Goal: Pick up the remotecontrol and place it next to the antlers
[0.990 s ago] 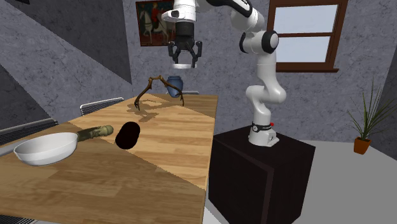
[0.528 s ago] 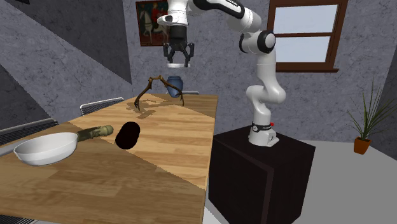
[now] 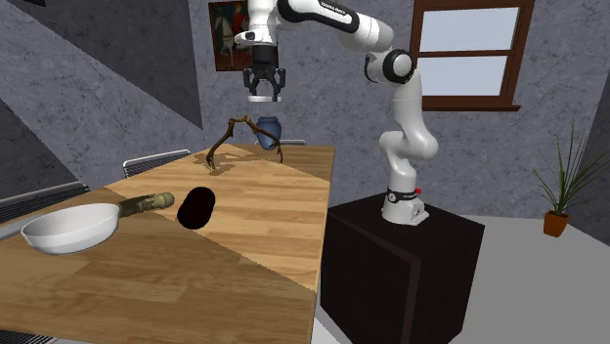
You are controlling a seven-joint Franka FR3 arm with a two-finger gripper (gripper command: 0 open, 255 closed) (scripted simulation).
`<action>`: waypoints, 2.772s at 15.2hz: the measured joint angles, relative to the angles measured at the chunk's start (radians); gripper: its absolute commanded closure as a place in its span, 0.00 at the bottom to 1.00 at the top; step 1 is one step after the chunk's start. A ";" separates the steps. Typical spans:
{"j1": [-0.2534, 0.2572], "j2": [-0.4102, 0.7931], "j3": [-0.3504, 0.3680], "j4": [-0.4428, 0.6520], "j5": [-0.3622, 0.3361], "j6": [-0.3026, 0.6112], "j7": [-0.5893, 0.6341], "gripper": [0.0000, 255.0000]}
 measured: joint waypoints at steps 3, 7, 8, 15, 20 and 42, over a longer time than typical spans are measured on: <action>-0.046 0.019 -0.027 0.010 0.013 0.007 -0.070 1.00; -0.131 0.095 -0.065 0.128 0.053 -0.040 -0.173 1.00; -0.159 0.128 -0.073 0.172 0.070 -0.055 -0.201 1.00; -0.385 0.365 -0.094 0.527 0.187 -0.179 -0.349 1.00; -0.346 0.290 -0.109 0.340 0.155 -0.073 -0.374 1.00; -0.242 0.139 -0.112 -0.192 0.085 0.314 -0.364 1.00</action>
